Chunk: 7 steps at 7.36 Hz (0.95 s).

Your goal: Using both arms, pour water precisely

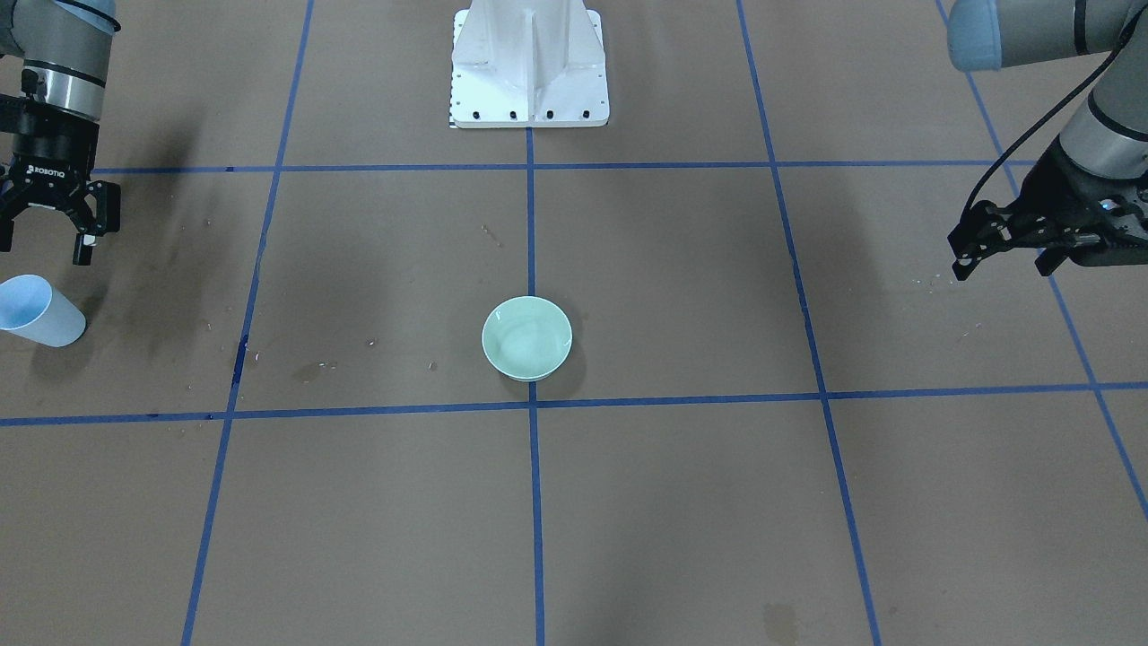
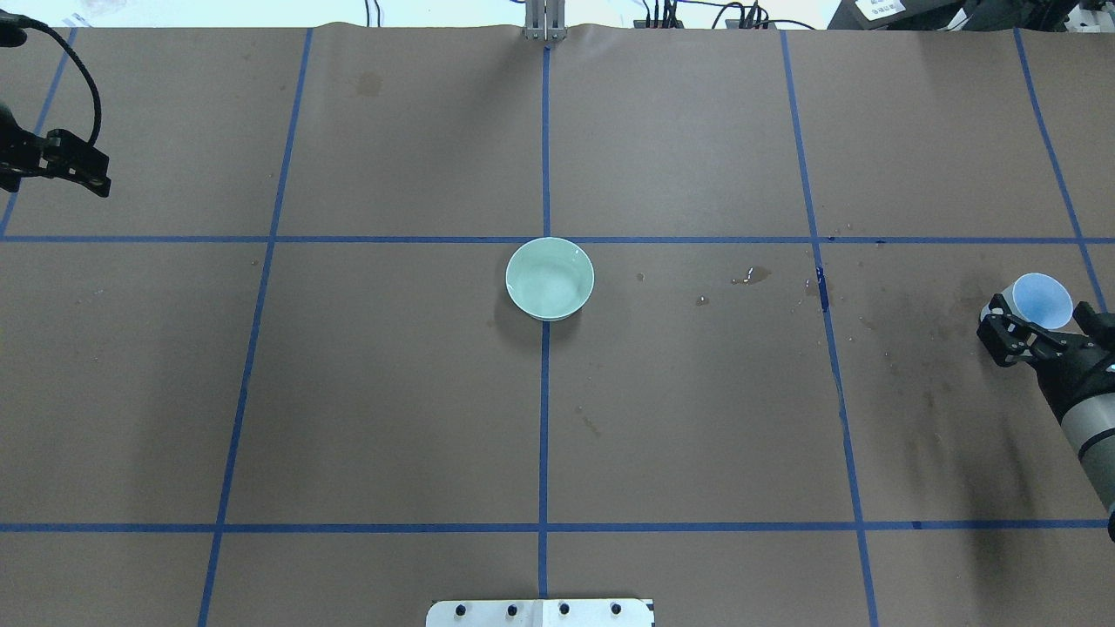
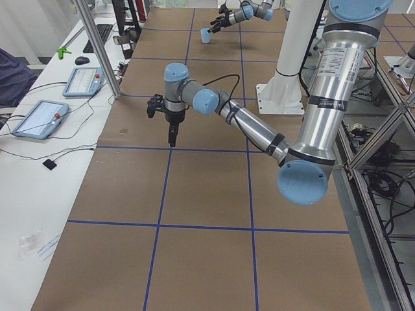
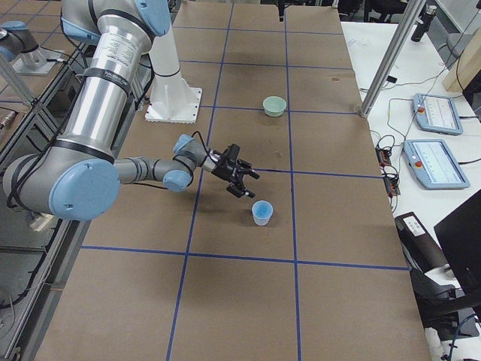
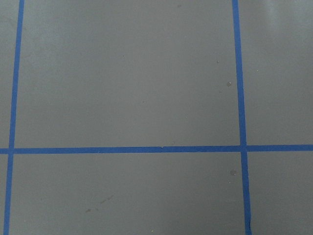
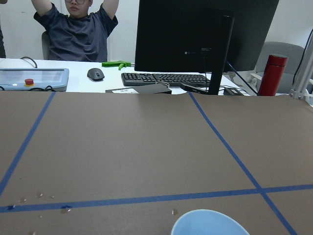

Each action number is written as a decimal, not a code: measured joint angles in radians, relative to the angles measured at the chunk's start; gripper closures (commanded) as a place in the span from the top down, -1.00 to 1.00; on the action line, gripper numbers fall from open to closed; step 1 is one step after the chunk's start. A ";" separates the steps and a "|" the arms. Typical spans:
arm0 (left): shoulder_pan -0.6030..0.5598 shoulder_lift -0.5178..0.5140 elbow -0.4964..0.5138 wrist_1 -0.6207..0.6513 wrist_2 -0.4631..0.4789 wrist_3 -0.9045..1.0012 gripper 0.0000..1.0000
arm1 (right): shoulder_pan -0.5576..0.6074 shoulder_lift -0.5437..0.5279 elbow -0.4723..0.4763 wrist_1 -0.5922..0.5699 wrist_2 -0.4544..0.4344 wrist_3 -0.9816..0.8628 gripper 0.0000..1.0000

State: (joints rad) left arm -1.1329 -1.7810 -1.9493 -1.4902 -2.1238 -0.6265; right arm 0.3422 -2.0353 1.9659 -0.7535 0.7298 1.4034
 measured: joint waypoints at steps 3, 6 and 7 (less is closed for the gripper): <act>0.027 -0.037 -0.001 -0.039 0.004 -0.113 1.00 | 0.244 0.019 0.056 0.005 0.311 -0.293 0.99; 0.163 -0.126 0.012 -0.168 0.004 -0.424 1.00 | 0.555 0.088 0.025 -0.004 0.751 -0.550 0.99; 0.204 -0.167 0.022 -0.197 0.005 -0.499 1.00 | 0.665 0.129 -0.021 -0.015 0.912 -0.638 0.99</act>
State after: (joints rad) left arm -0.9290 -1.9480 -1.9272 -1.6870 -2.1193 -1.1260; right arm 1.0076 -1.9059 1.9446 -0.7680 1.6414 0.7653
